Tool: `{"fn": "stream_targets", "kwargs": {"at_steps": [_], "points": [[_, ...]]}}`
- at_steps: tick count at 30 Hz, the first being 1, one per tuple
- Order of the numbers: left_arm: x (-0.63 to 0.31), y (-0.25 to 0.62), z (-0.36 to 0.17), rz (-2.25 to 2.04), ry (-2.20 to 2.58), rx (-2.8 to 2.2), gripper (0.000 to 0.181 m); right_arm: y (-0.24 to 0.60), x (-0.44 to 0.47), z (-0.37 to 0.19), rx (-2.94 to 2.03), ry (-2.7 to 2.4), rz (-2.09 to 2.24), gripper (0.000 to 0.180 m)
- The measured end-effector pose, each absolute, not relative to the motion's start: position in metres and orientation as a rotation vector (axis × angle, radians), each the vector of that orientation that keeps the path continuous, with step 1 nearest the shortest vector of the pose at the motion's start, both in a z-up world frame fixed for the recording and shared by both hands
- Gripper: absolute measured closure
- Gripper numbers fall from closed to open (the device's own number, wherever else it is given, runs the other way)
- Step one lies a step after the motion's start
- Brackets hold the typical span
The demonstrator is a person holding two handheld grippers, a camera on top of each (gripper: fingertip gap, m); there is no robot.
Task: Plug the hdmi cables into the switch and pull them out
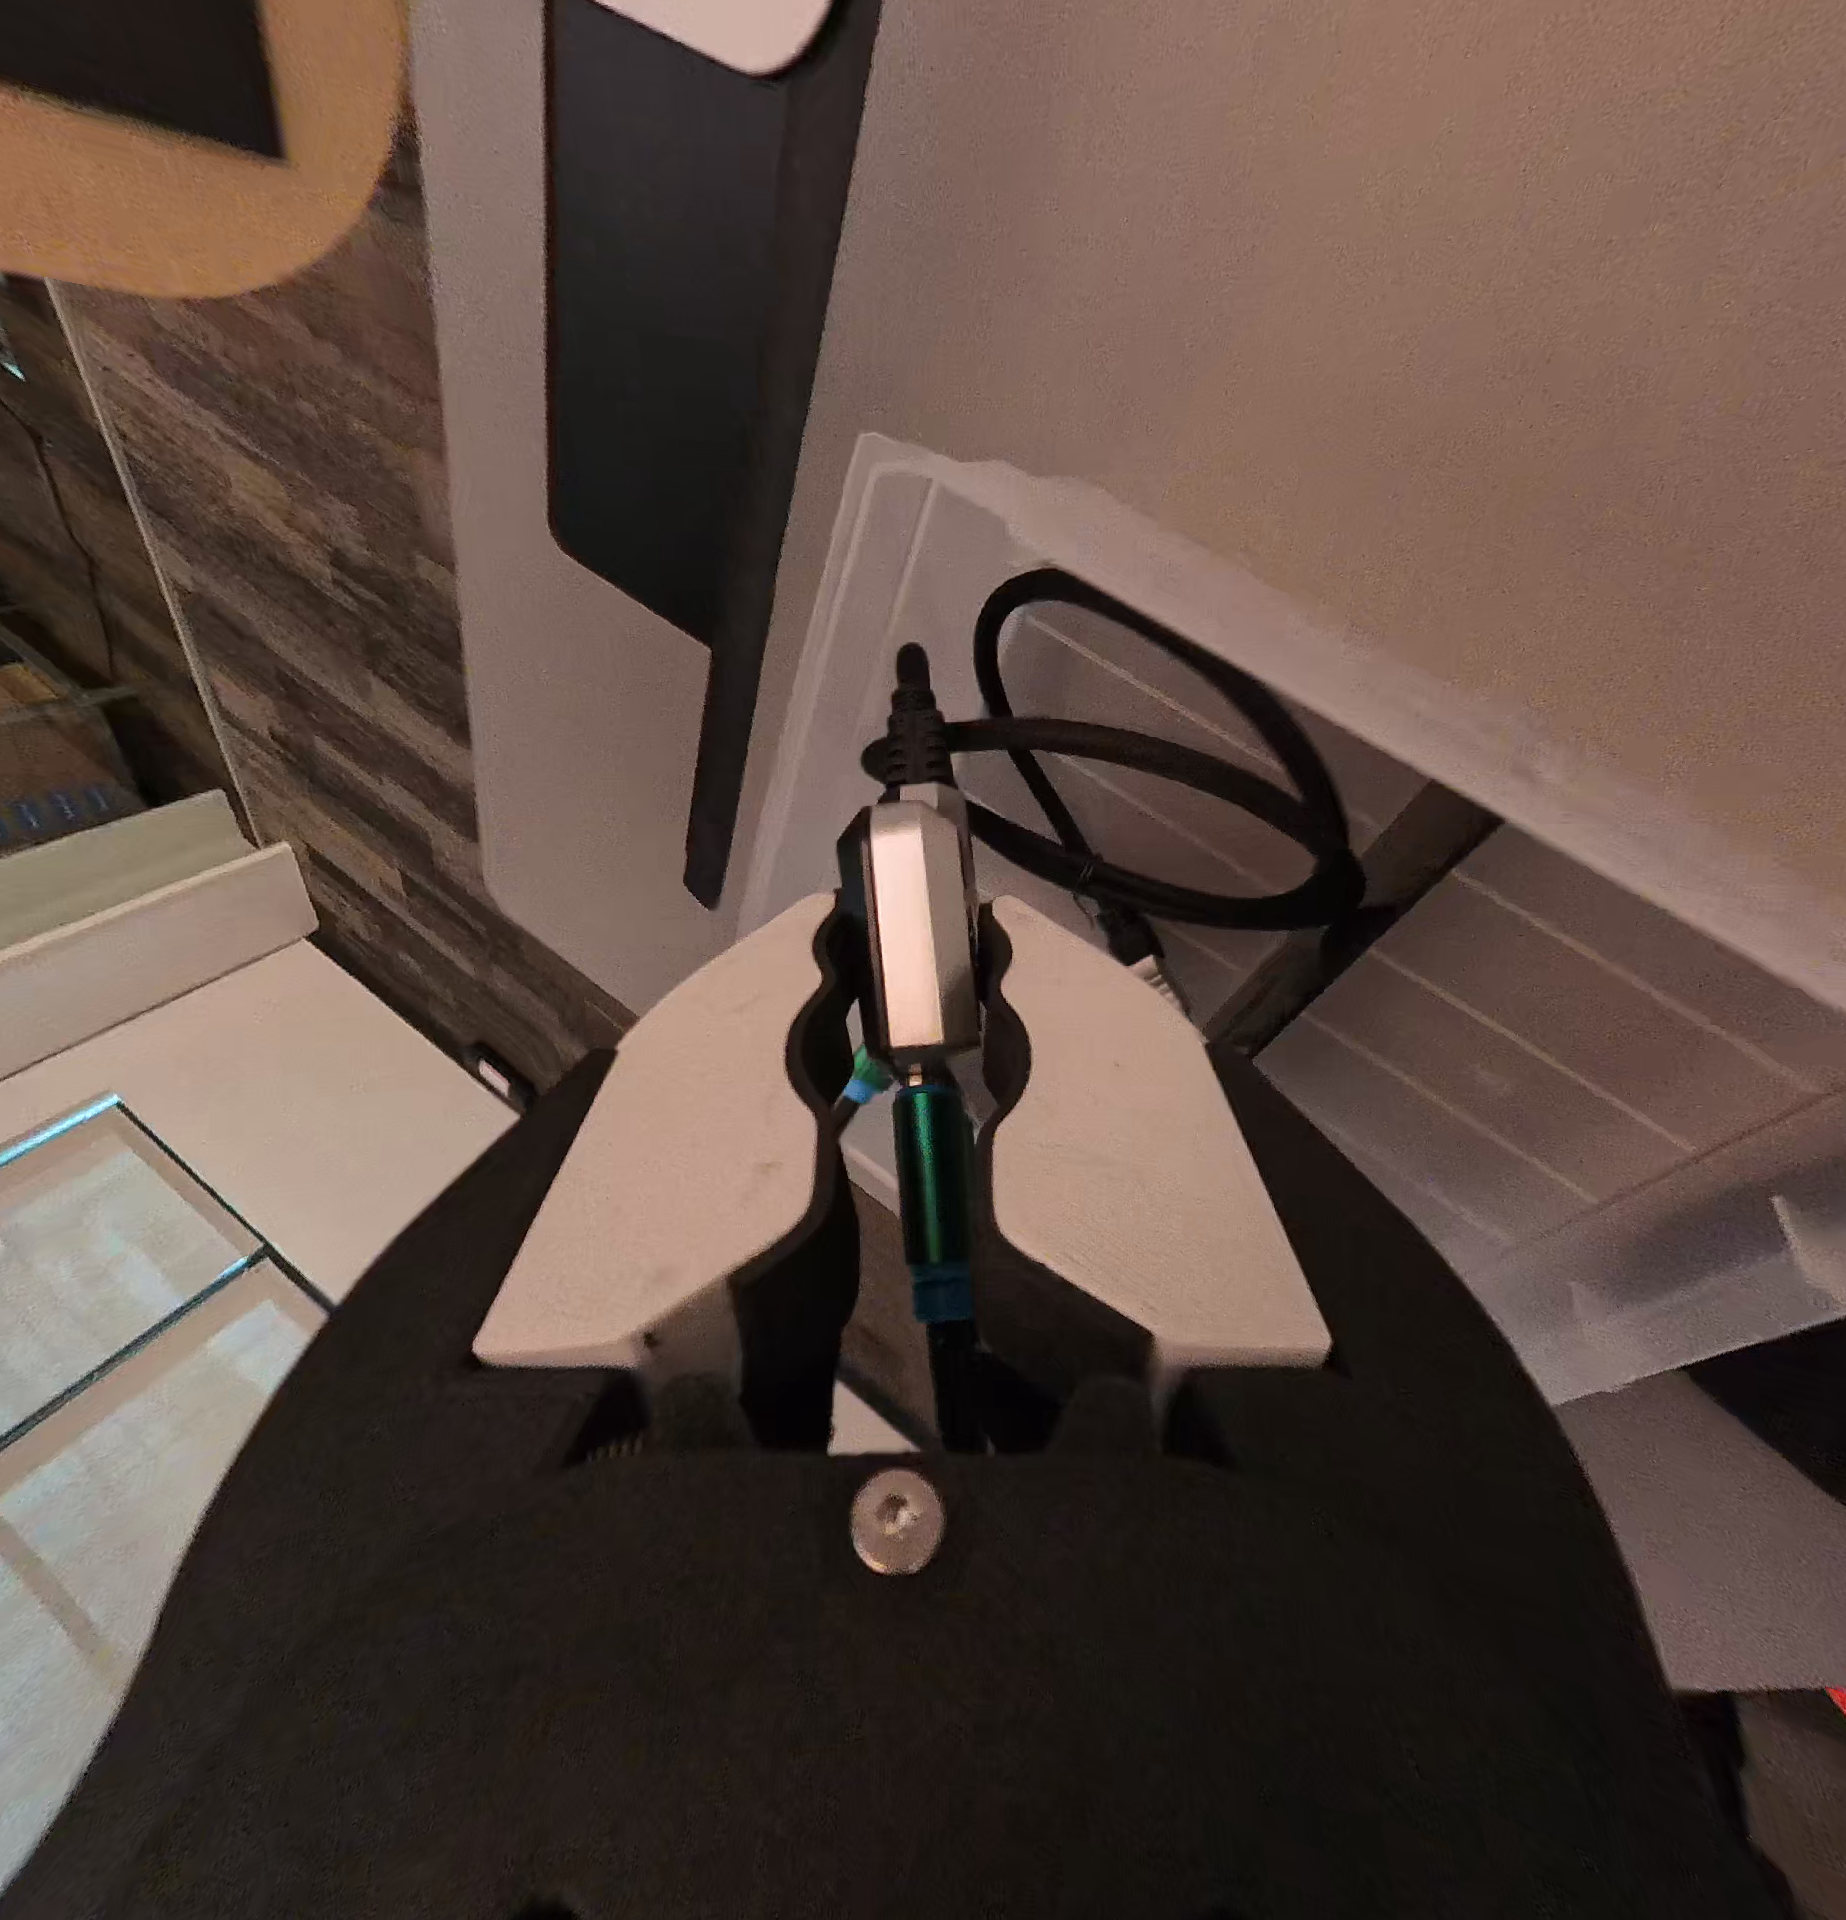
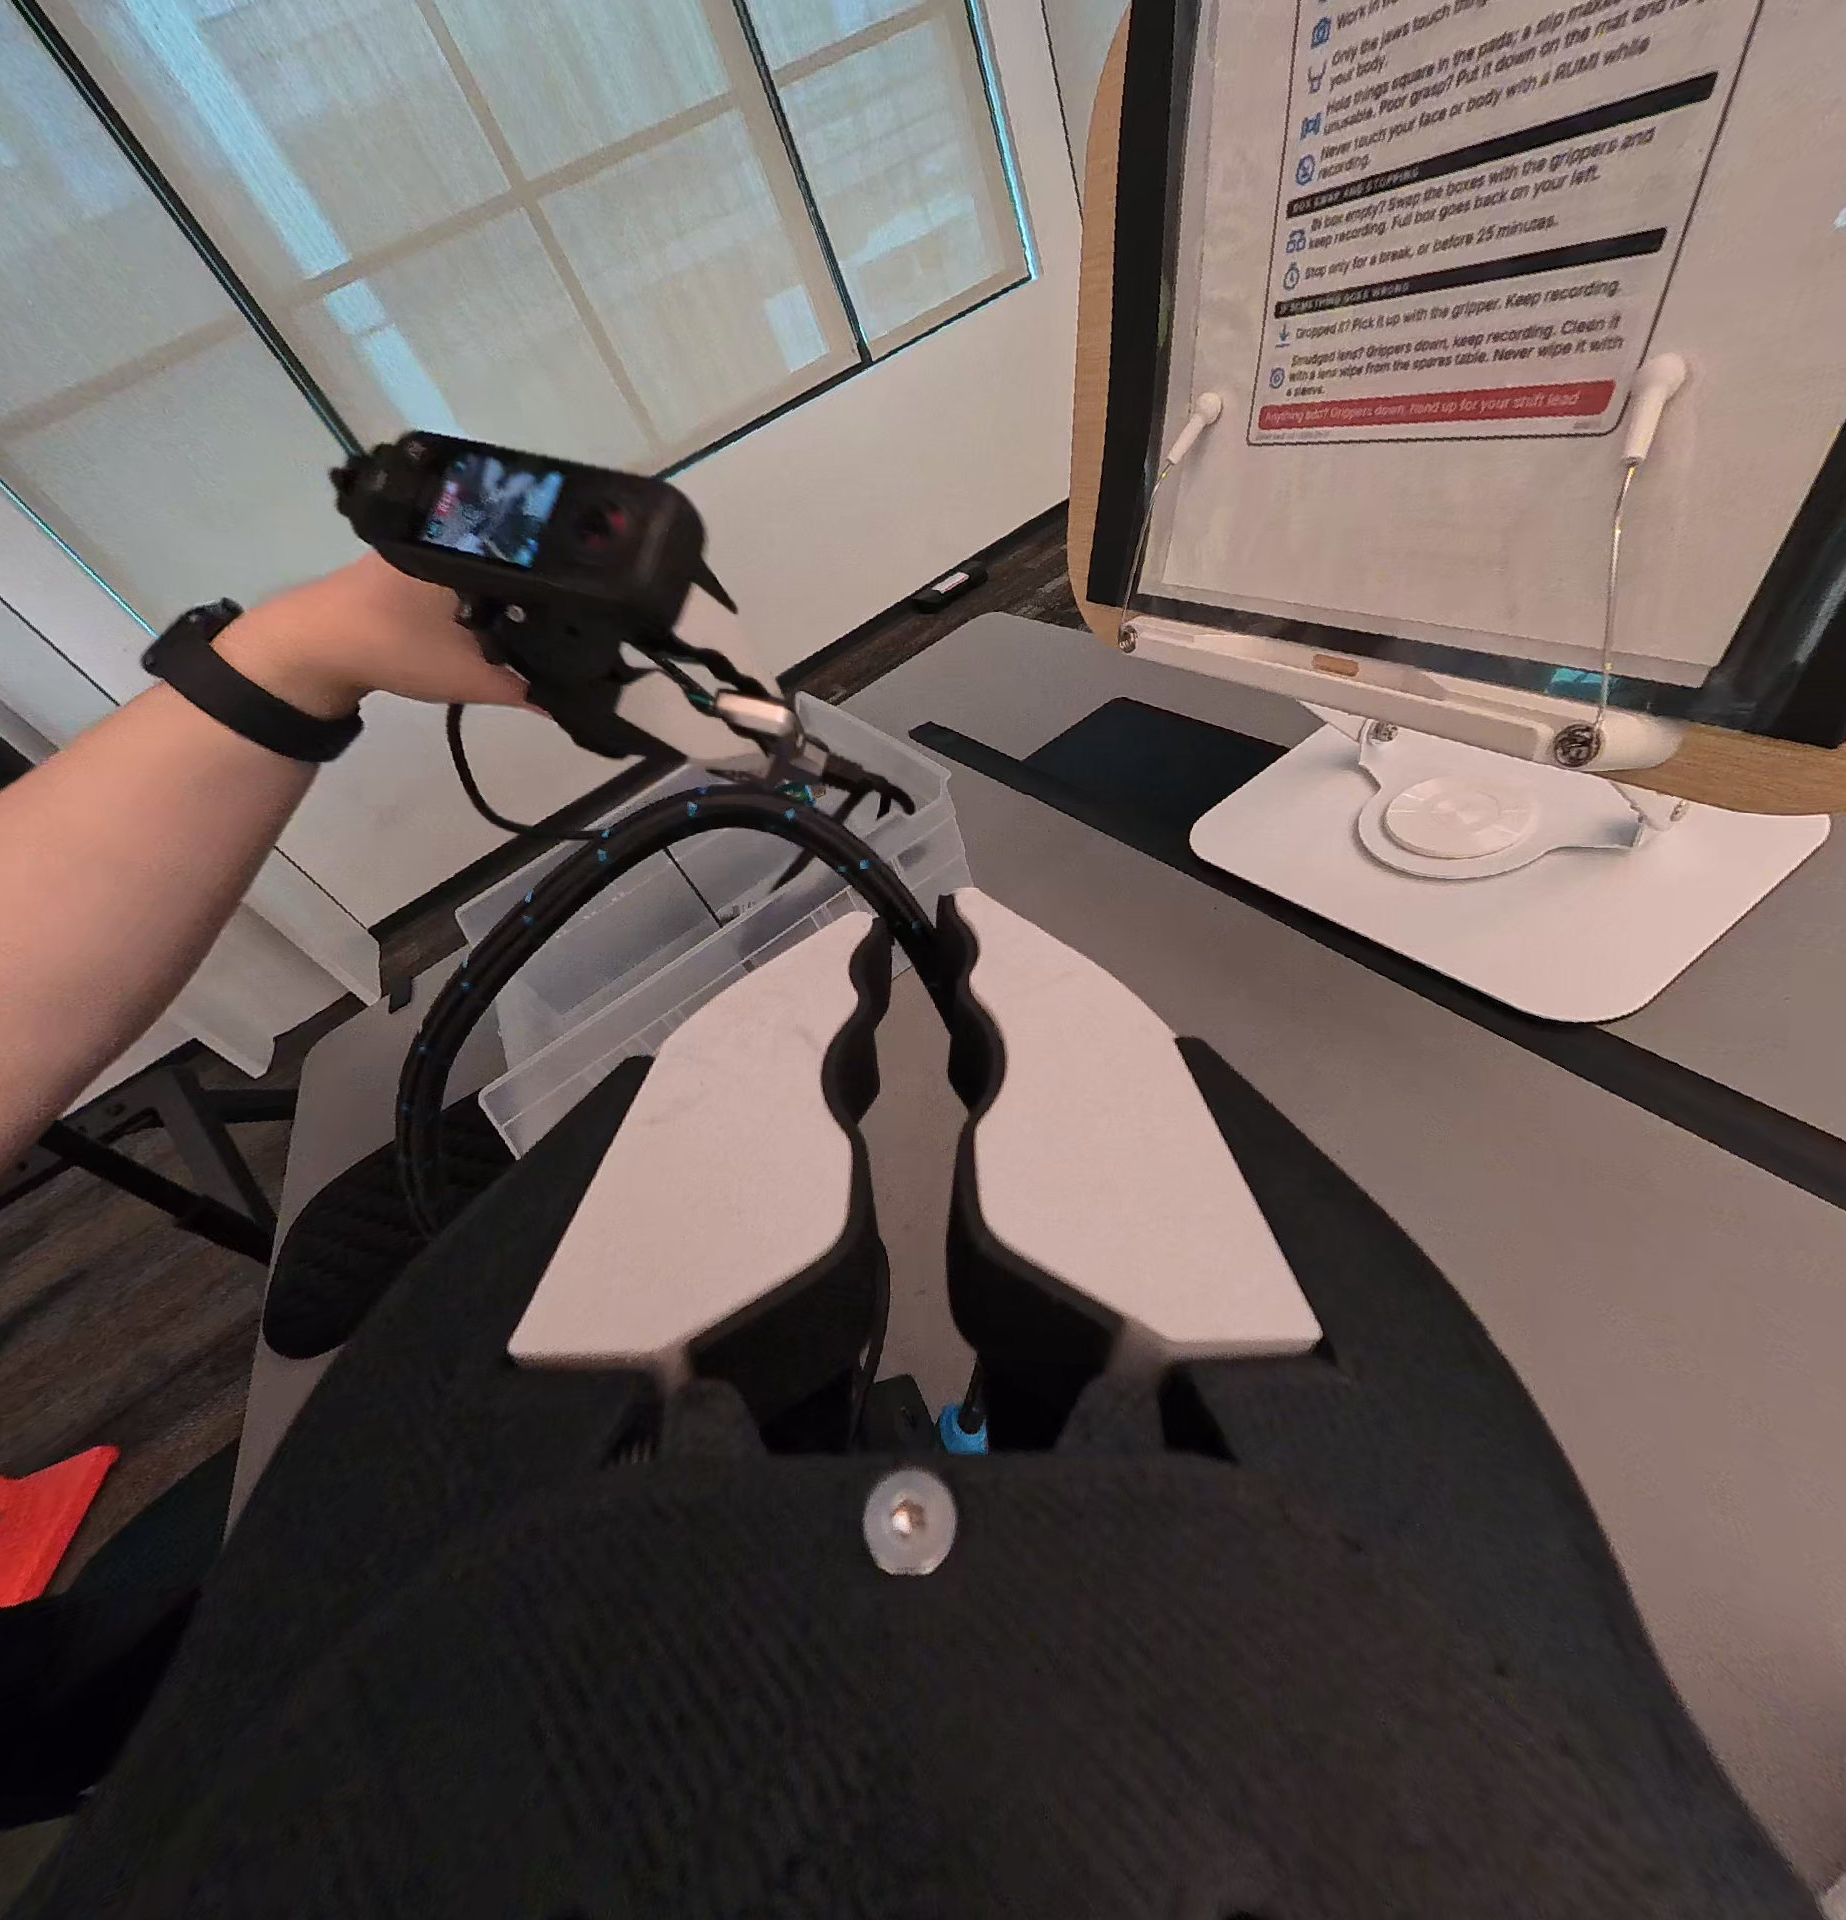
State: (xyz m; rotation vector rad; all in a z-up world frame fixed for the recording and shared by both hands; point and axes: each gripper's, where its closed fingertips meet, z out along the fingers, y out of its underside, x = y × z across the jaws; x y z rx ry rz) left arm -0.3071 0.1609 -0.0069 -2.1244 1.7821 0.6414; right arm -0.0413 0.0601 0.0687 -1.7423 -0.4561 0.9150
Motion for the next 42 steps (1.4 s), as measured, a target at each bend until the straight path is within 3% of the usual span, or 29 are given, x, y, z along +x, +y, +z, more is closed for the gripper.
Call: {"fn": "stream_targets", "kwargs": {"at_steps": [11, 16, 20, 28, 35, 38, 42], "points": [[-0.277, 0.148, -0.044, 0.739, 1.559, -2.077, 0.154, 0.060, -0.041, 0.068, -1.746, -0.463, 0.902, 0.170], [-0.287, 0.148, -0.026, 0.991, 1.430, -1.880, 0.116, 0.058, -0.041, 0.069, -1.747, -0.472, 0.886, 0.170], [-0.285, 0.140, -0.011, 0.958, 1.316, -1.840, 0.095, 0.058, -0.039, 0.070, -1.743, -0.469, 0.880, 0.170], [-0.259, 0.110, 0.034, 0.784, 1.221, -1.712, 0.098, 0.058, -0.039, 0.070, -1.741, -0.466, 0.881, 0.170], [-0.197, 0.042, 0.046, -0.049, 1.145, -1.719, 0.110, 0.046, -0.048, 0.076, -1.695, -0.597, 0.906, 0.171], [-0.187, 0.038, 0.041, -0.149, 1.140, -1.678, 0.119, 0.024, -0.063, 0.083, -1.623, -0.776, 0.969, 0.171], [-0.152, 0.018, 0.006, -0.382, 1.290, -1.742, 0.114, -0.012, -0.082, 0.089, -1.505, -1.038, 0.993, 0.171]]}}
